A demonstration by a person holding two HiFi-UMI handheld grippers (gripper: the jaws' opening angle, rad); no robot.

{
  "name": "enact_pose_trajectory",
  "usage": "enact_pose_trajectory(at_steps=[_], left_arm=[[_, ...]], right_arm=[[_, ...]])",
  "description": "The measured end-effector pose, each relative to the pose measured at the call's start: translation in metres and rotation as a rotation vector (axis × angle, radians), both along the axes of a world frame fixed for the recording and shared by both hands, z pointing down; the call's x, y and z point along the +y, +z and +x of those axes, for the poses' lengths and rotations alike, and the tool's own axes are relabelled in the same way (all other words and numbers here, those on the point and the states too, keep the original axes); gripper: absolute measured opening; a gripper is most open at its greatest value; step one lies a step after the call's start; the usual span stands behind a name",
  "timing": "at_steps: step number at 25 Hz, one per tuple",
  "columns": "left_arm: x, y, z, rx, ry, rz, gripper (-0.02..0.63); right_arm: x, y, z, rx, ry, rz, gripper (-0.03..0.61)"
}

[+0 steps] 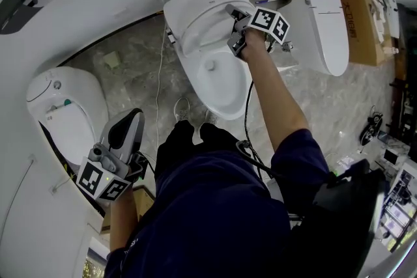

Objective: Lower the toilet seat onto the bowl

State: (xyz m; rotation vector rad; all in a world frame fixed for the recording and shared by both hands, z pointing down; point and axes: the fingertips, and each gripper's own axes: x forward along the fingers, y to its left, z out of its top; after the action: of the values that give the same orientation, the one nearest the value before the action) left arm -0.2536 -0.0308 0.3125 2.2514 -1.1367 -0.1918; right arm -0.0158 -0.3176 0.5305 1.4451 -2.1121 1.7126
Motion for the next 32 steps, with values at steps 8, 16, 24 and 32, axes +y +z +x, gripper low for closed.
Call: enact_pose_trajectory(at_steps=[8, 16, 24, 32], left_arm=[[-0.004, 0.004, -0.002, 0.014, -0.007, -0.003, 0.003], [0.003, 0.000, 0.000, 0.008, -0.007, 0.005, 0.003], [0.016, -0.006, 0.009, 0.001, 0.010, 0.019, 0.003], [0.030, -0.010, 0.022, -0.003, 0.042, 0.034, 0.003]], right_arm=[[-0.002, 0.002, 0.001, -0.049, 0.073, -0.069, 0.092], [0.001, 0.001, 0.004, -0.104, 0.122, -0.064, 0.057], [0.019, -0.005, 0.010, -0.147, 0.127, -0.040, 0.038], [0.056, -0.012, 0.025, -0.195, 0.123, -0.017, 0.034]])
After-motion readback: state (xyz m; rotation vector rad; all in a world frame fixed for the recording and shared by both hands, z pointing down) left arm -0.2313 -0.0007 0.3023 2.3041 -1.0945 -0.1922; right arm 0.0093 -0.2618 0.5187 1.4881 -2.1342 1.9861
